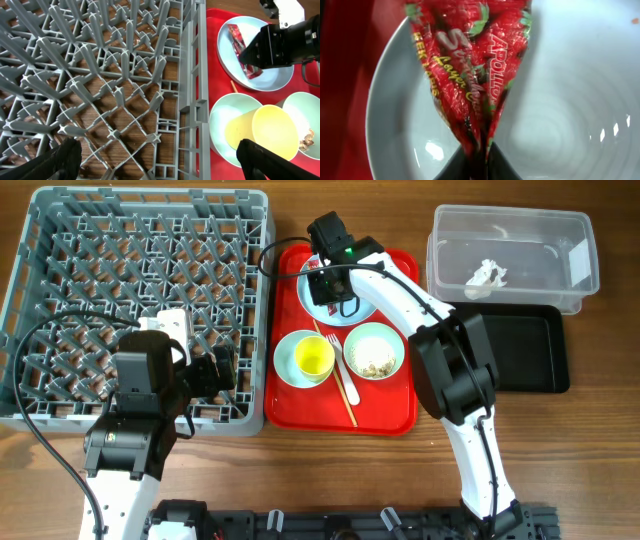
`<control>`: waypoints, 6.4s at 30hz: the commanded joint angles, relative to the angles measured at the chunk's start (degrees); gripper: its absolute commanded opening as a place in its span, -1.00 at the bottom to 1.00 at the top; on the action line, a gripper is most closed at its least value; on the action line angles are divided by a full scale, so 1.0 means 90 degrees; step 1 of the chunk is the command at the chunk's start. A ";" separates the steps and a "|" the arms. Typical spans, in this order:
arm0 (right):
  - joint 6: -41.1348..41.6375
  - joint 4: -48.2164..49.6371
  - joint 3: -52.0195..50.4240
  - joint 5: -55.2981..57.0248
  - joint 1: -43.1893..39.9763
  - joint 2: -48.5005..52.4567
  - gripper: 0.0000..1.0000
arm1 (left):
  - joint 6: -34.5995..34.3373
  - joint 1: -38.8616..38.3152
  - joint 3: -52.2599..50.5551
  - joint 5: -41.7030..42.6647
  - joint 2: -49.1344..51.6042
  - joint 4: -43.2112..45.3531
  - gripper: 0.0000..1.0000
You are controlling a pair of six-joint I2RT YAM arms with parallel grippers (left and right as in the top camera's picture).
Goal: Sort waste into correct bins and load items into the dishwasher rack
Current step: 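Carry the wrapper with the right gripper and release it into the clear bin, then reach the right gripper to the green rice bowl and grasp its rim, then carry the bowl over the black tray and tip the rice out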
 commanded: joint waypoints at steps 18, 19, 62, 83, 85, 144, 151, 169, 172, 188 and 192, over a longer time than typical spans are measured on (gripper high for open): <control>0.1460 -0.1127 0.0117 0.0619 -0.2501 -0.2220 -0.86 | -0.0017 0.0034 0.0131 -0.0036 0.0007 0.0022 1.00; 0.1460 -0.1107 0.0056 0.0515 -0.2642 -0.2220 -0.83 | -0.0017 0.0034 0.0131 -0.0036 0.0007 0.0022 1.00; 0.2414 -0.1851 -0.2477 -0.0551 -0.0855 -0.4112 0.79 | -0.0017 0.0034 0.0131 -0.0036 0.0007 0.0019 1.00; 0.3699 0.0109 -0.3361 -0.0340 0.0112 -0.2552 -0.07 | -0.0019 0.0034 0.0131 -0.0036 0.0007 0.0019 1.00; 0.3755 0.0068 -0.3364 -0.0274 0.0168 -0.2499 -0.09 | -0.0019 0.0034 0.0131 -0.0036 0.0007 0.0019 1.00; -0.0597 0.0170 -0.5319 -0.7261 -0.5566 -0.3995 -0.91 | -0.0017 0.0034 0.0131 -0.0036 0.0007 0.0022 1.00; -0.0129 0.0546 -0.5389 -0.8454 -0.6224 -0.3995 -0.91 | -0.0017 0.0034 0.0131 -0.0036 0.0007 0.0022 1.00; 0.3432 0.2047 -0.5394 -0.8604 -0.6970 -0.3995 -0.91 | -0.0017 0.0034 0.0131 -0.0036 0.0007 0.0022 1.00; 0.4007 0.2611 -0.5394 -0.9044 -0.6968 -0.3995 -0.91 | -0.0017 0.0034 0.0131 -0.0036 0.0007 0.0022 1.00; 0.4750 0.4430 -0.5394 -1.0173 -0.6968 -0.3995 -0.91 | -0.0017 0.0034 0.0131 -0.0036 0.0007 0.0022 1.00; 0.4745 0.4498 -0.5394 -1.0166 -0.6968 -0.3995 -0.91 | -0.0017 0.0034 0.0131 -0.0036 0.0007 0.0024 1.00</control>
